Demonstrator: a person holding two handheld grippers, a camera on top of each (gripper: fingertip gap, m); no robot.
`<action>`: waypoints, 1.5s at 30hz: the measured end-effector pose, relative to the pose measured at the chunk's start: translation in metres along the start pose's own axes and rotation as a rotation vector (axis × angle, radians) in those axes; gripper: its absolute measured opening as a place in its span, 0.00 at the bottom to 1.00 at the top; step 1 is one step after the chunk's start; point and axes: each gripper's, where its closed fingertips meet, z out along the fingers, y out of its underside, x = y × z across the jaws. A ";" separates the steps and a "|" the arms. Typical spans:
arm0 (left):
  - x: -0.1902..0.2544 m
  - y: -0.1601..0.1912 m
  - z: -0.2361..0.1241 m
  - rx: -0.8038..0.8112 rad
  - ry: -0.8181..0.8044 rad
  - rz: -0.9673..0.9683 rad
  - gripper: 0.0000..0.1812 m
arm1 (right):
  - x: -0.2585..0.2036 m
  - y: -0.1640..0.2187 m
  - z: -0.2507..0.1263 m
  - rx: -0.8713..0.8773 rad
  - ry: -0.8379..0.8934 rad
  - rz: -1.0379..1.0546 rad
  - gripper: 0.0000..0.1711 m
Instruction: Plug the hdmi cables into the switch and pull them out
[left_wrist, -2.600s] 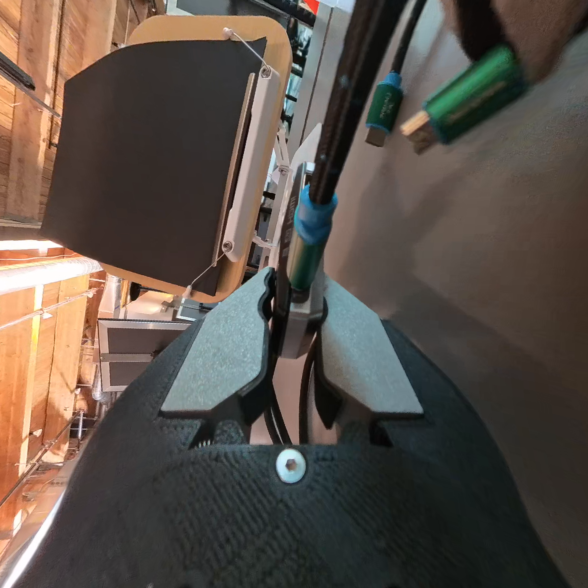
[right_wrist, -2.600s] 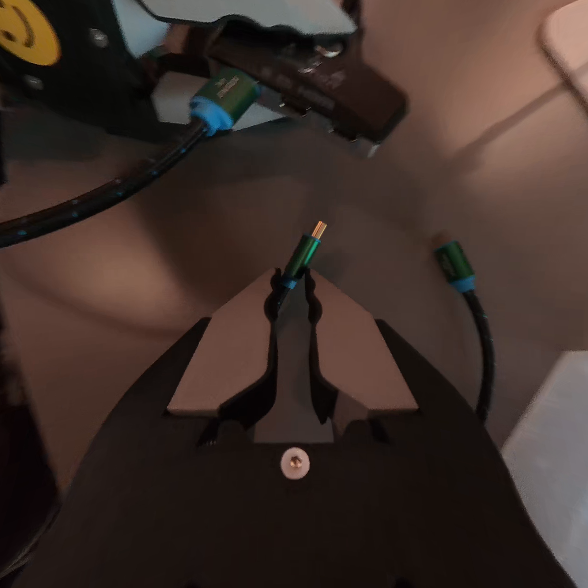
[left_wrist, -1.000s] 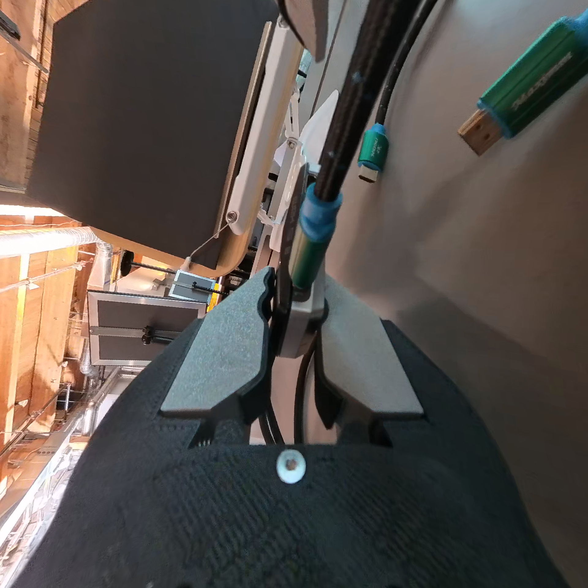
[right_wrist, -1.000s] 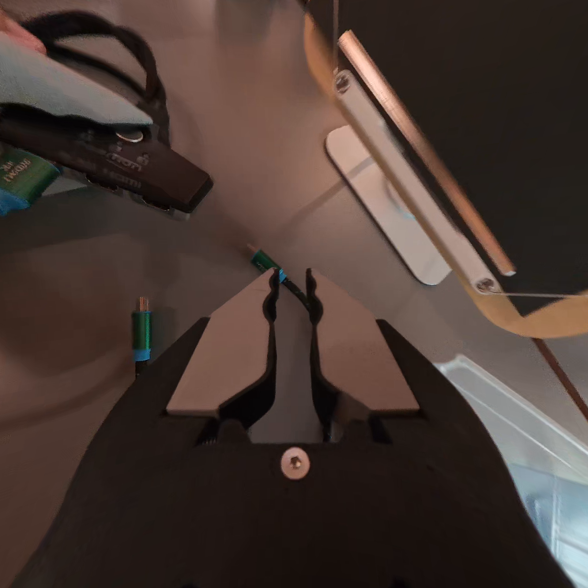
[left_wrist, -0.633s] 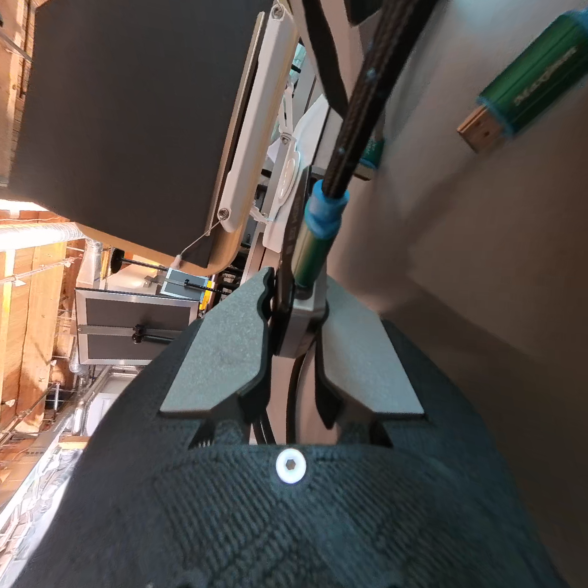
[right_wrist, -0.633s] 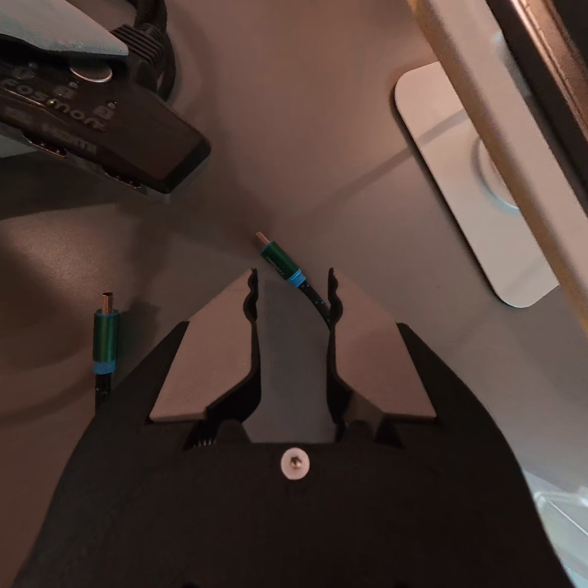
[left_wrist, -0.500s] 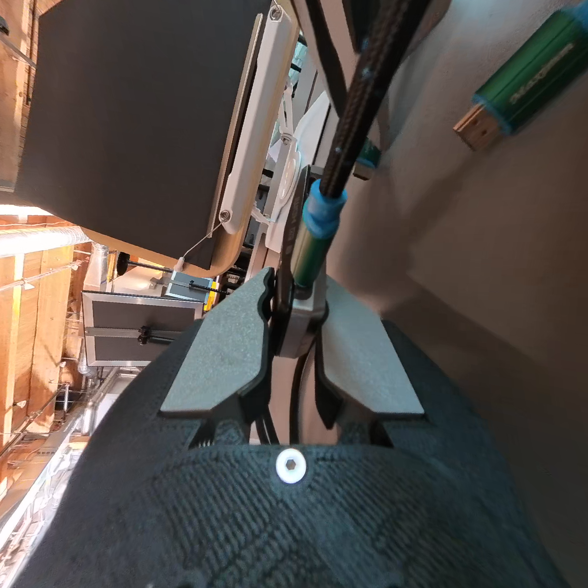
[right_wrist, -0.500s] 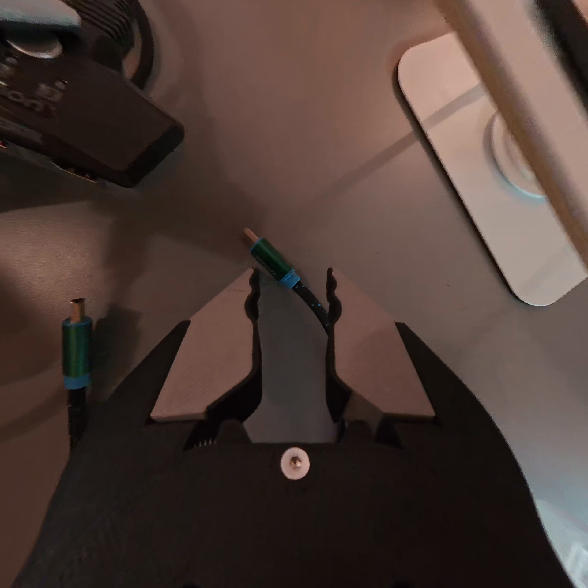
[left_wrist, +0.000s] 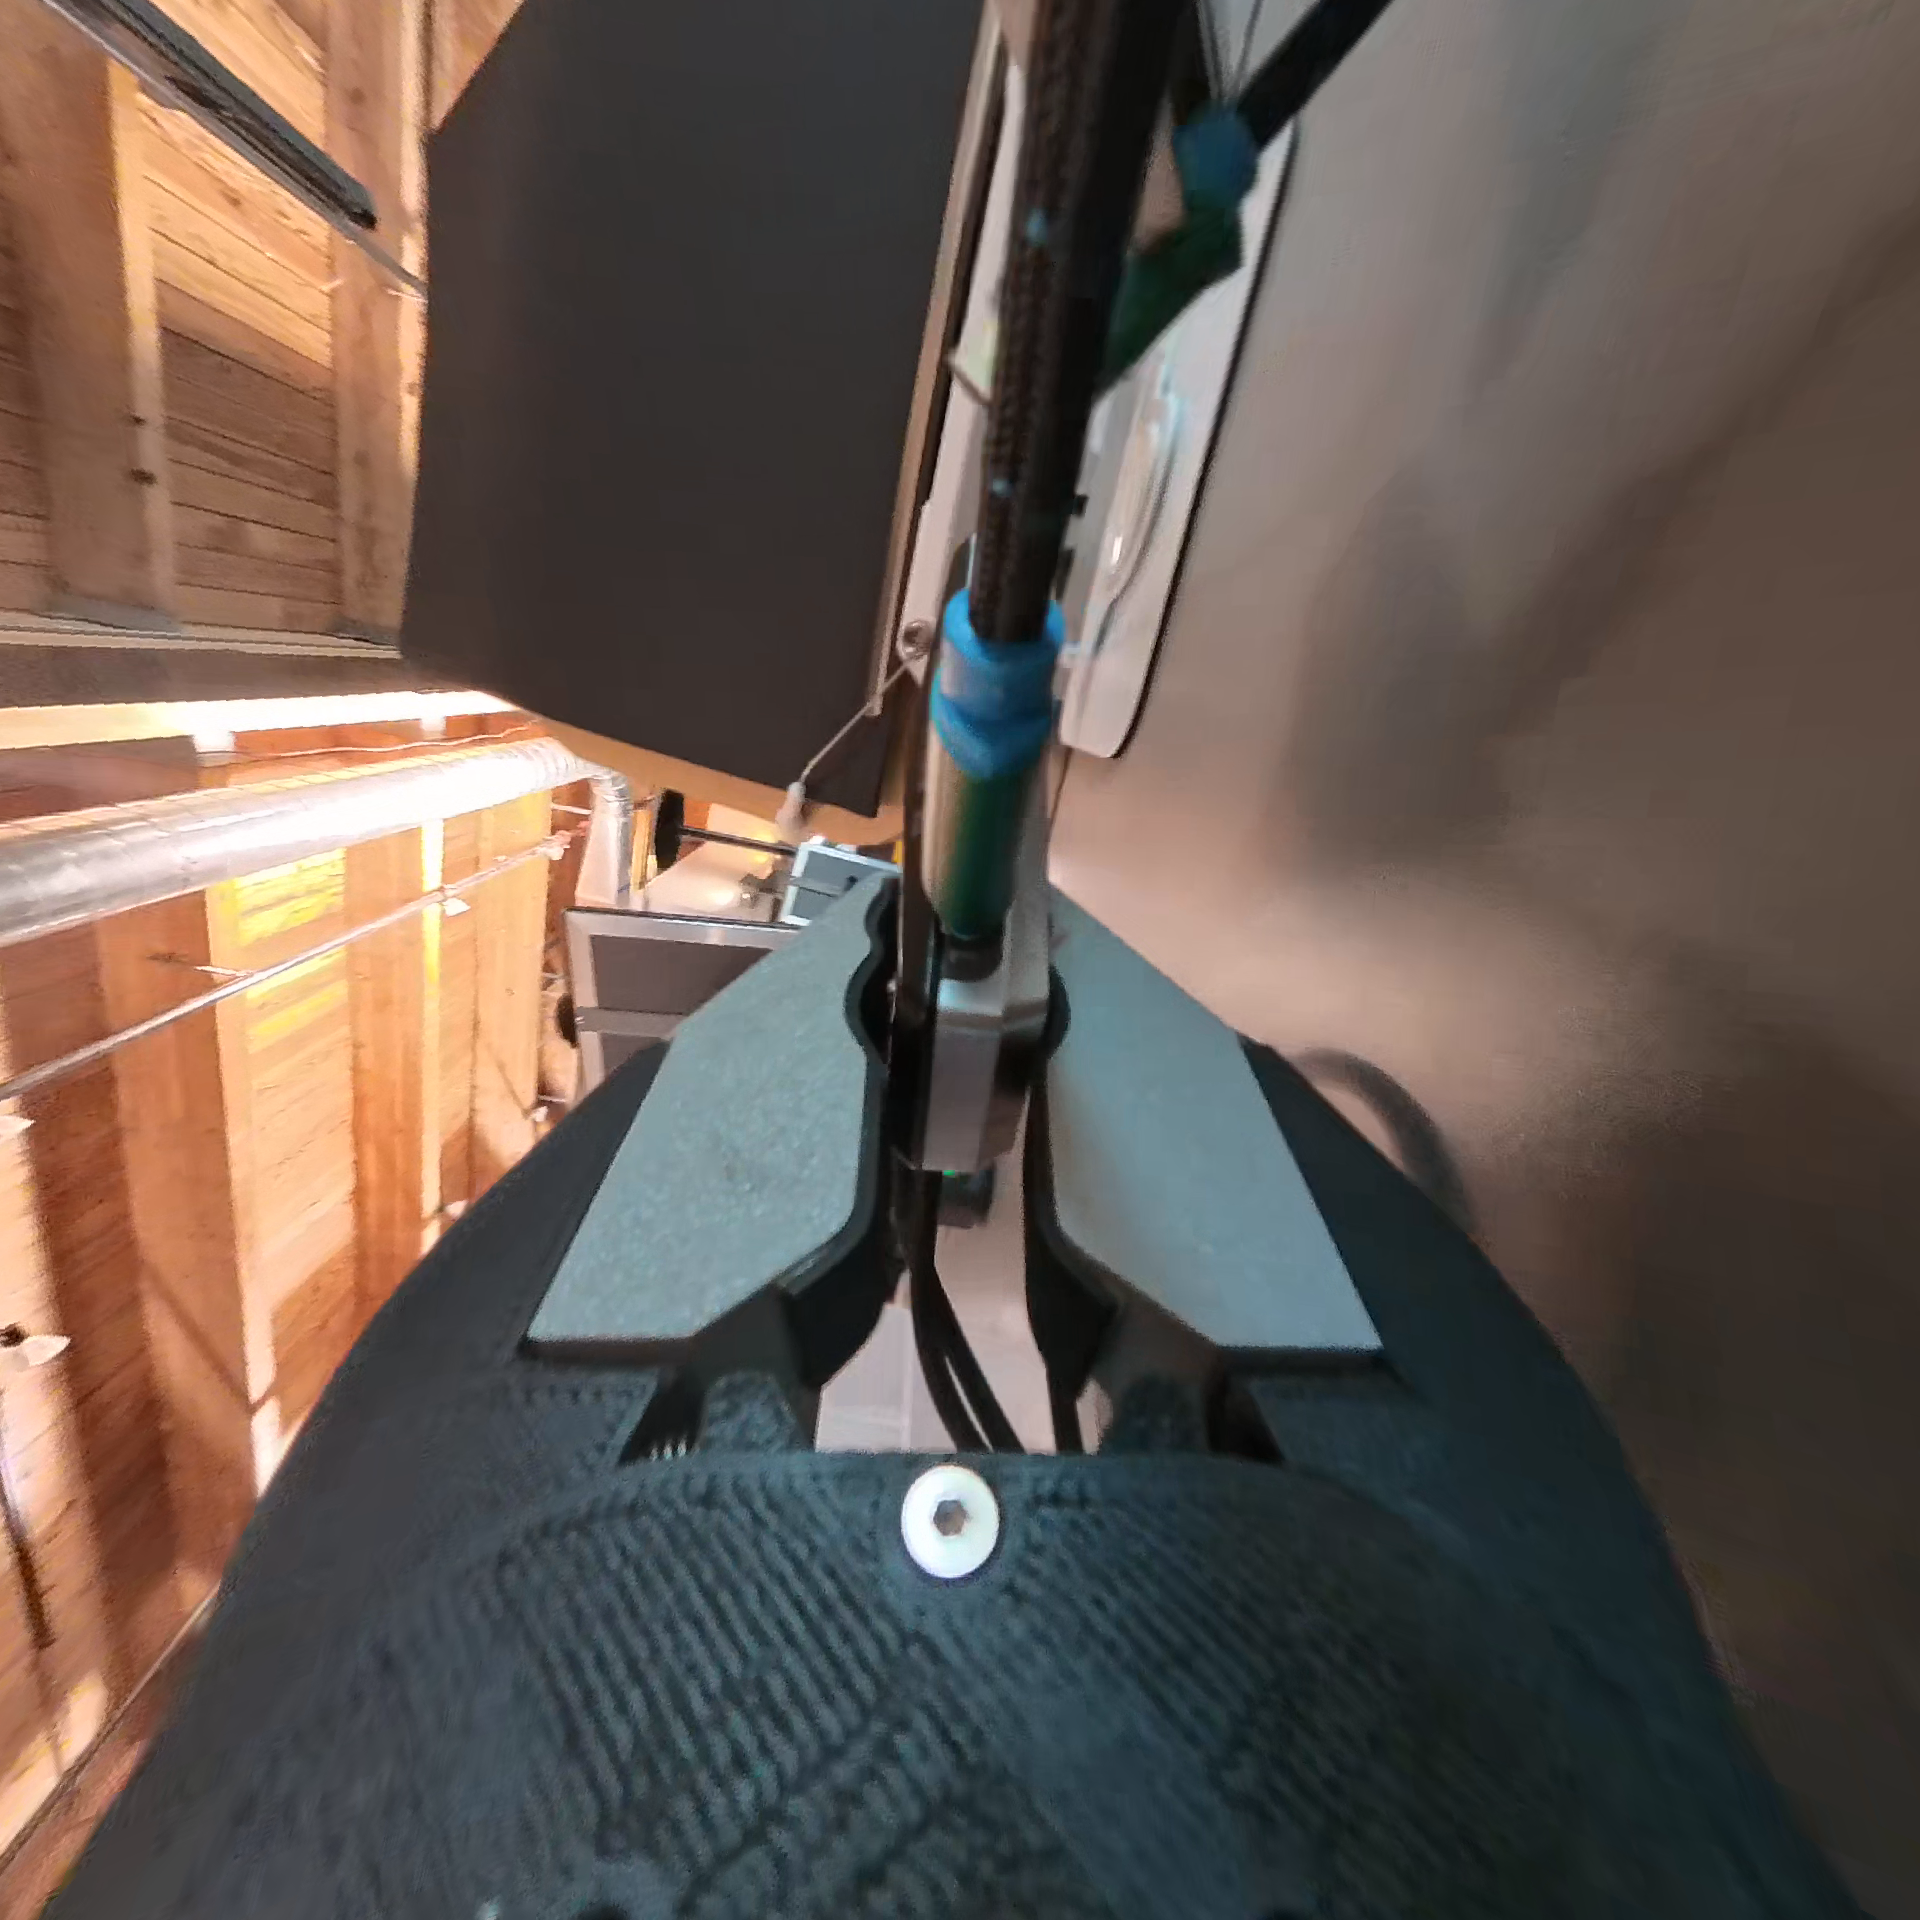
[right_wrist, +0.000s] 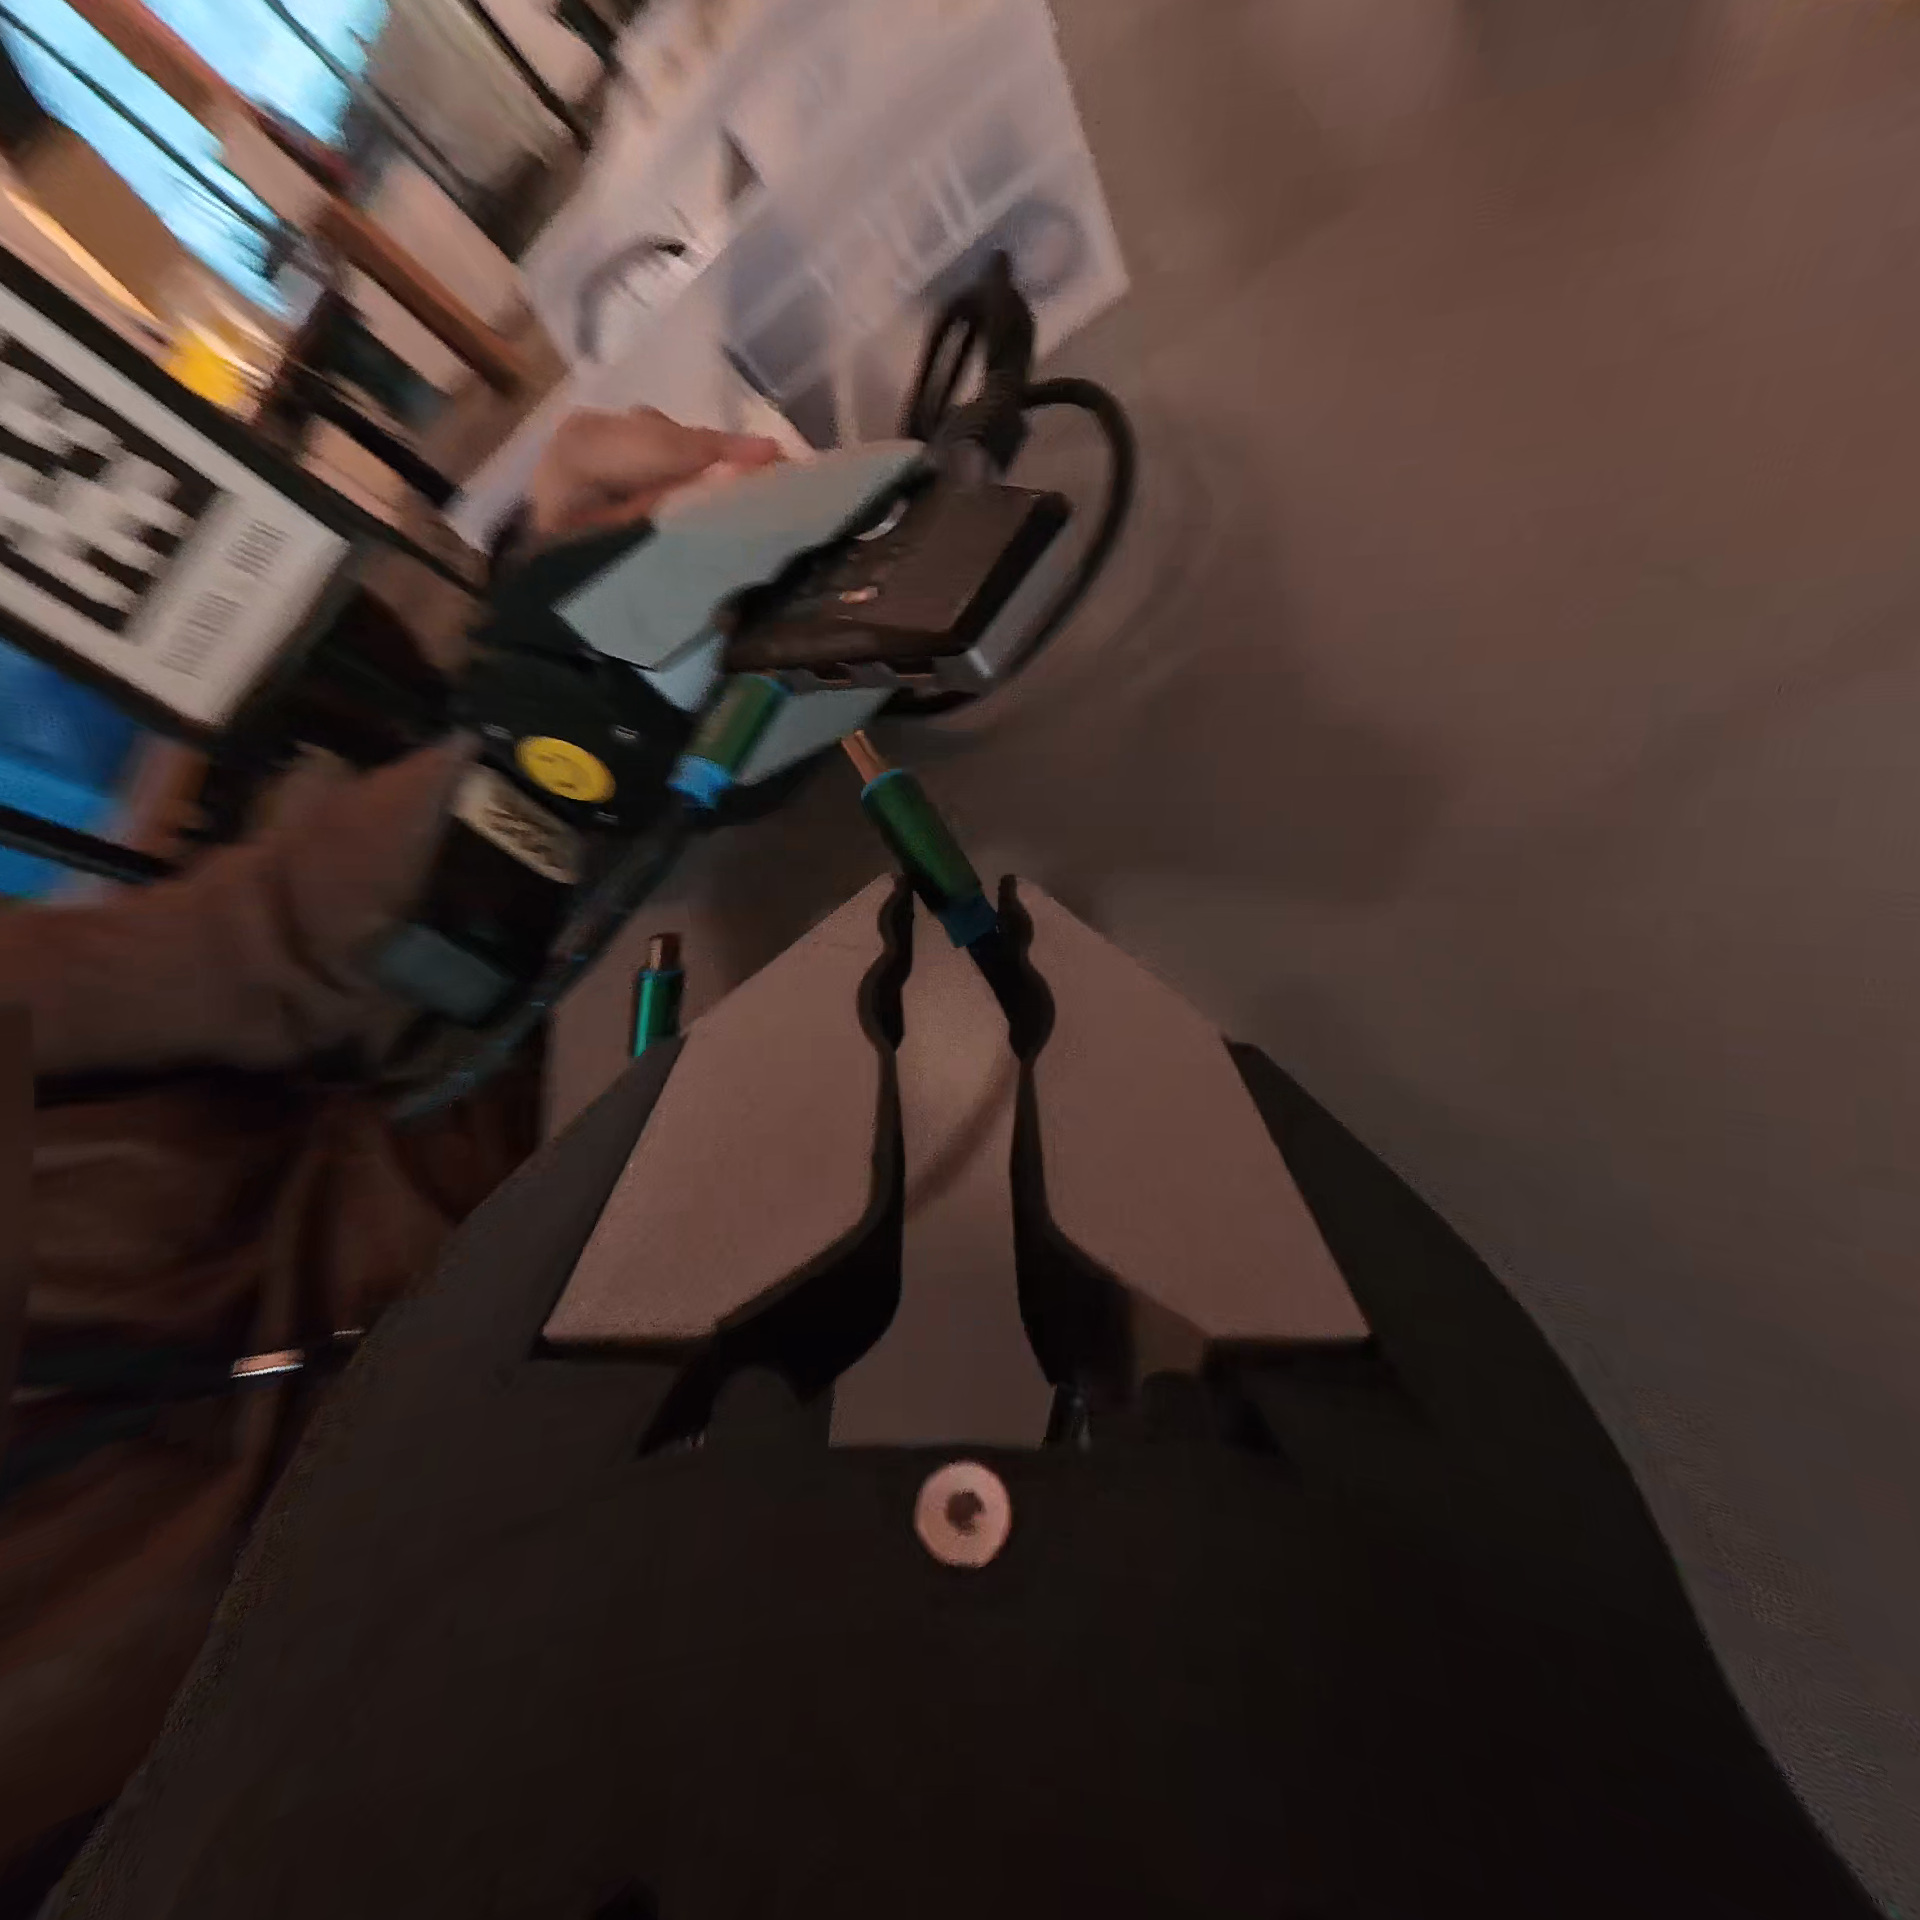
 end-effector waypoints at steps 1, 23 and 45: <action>-0.003 0.001 -0.001 -0.001 -0.020 0.009 0.11 | -0.008 -0.002 0.000 0.023 -0.070 0.049 0.07; -0.052 -0.032 -0.022 0.117 -0.358 0.210 0.11 | -0.070 0.001 0.019 0.042 -0.604 0.419 0.07; -0.055 -0.044 -0.039 0.185 -0.436 0.334 0.11 | -0.067 -0.002 0.022 0.088 -0.707 0.569 0.09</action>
